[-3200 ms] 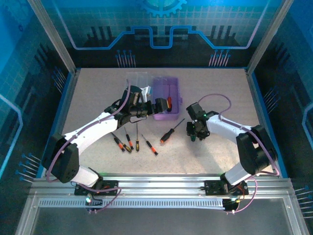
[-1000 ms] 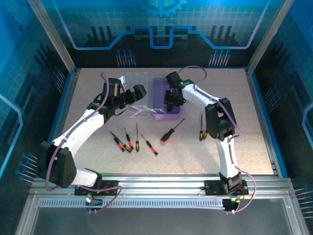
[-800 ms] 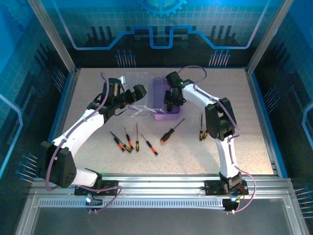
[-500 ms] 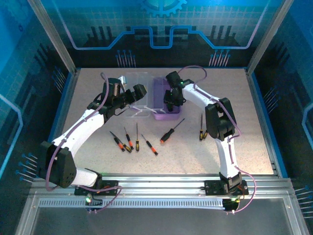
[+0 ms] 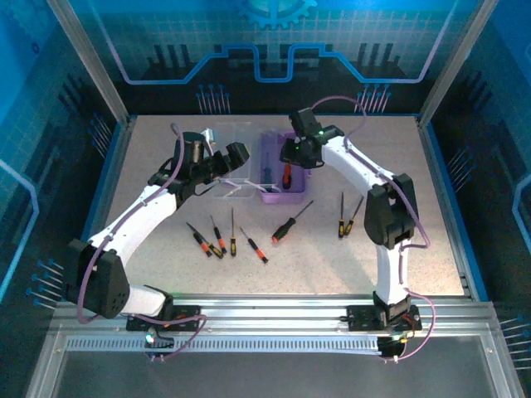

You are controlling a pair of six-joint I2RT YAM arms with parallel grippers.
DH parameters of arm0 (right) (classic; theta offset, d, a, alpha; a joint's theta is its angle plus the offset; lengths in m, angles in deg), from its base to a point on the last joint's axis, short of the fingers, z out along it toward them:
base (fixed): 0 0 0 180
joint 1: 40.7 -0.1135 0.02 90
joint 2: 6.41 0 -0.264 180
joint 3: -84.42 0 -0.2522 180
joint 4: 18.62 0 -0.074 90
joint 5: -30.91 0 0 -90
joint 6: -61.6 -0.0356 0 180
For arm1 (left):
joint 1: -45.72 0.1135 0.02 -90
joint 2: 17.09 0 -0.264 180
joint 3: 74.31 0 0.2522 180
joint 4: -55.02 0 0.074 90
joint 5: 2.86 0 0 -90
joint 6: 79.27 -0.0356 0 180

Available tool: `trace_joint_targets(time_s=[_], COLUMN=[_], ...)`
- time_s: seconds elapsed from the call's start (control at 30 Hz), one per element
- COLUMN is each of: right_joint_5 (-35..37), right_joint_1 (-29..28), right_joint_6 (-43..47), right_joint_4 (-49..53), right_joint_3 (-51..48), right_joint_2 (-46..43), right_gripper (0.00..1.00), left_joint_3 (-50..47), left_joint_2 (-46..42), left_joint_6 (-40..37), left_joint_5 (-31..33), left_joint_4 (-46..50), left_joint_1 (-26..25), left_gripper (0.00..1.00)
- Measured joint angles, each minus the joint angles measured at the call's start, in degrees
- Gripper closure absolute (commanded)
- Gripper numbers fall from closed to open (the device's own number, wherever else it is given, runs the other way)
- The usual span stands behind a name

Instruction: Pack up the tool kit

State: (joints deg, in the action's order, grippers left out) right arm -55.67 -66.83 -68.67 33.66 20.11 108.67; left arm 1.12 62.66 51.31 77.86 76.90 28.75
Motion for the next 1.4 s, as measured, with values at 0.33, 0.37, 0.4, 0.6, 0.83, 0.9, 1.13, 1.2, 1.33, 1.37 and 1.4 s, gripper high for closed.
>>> trace_joint_targets(time_s=[0.33, 0.37, 0.4, 0.6, 0.83, 0.9, 1.13, 1.2, 1.33, 1.37, 1.4], right_joint_5=[2.1, 2.7, 3.3, 5.6, 6.3, 7.2, 11.8, 11.7, 11.3, 11.1, 10.6], right_joint_1=[-2.7, -3.4, -3.9, -5.7, -5.7, -5.8, -10.6, -11.6, -12.9, -13.3, -13.5], right_joint_6=[1.8, 1.9, 1.6, -0.1, -2.3, -3.5, -10.9, -12.0, -13.1, -13.4, -13.6], right_joint_4=[-5.1, -5.6, -5.4, -5.3, -2.0, -1.8, -3.7, -5.2, -6.8, -7.4, -8.3], right_joint_3=[-26.5, -30.9, -33.7, -47.5, -50.7, -52.2, -56.4, -55.9, -50.2, -48.3, -46.8], right_joint_2=[-20.9, -24.2, -26.6, -37.5, -41.3, -44.0, -43.5, -39.9, -29.8, -27.5, -25.5], right_gripper=[0.56, 0.54, 0.53, 0.52, 0.51, 0.51, 0.41, 0.35, 0.28, 0.28, 0.28], left_joint_3=[0.0, 0.0, 0.0, 0.0, -2.3, -3.8, -21.8, -25.7, -29.7, -30.3, -30.7], left_joint_2=[-1.4, -1.9, -2.3, -4.9, -13.8, -18.4, -38.1, -40.7, -44.3, -45.4, -46.3], left_joint_6=[-0.1, -0.1, -0.1, 0.0, 2.9, 3.5, 6.0, 6.1, 6.3, 6.7, 7.2], left_joint_5=[-0.5, -0.4, -0.4, 0.1, 2.2, 2.7, 3.3, 3.7, 4.2, 4.2, 4.1], left_joint_4=[-0.7, -0.7, -0.7, -0.7, -0.7, -0.6, 1.0, 3.6, 8.9, 9.6, 9.7], left_joint_1=[0.3, 0.4, 0.7, 1.3, 1.3, 1.3, 1.3, 1.3, 1.3, 1.3, 1.3], left_gripper=[0.01, 0.01, 0.01, 0.01, 0.01, 0.01, 0.01, 0.01, 0.00, 0.01, 0.01])
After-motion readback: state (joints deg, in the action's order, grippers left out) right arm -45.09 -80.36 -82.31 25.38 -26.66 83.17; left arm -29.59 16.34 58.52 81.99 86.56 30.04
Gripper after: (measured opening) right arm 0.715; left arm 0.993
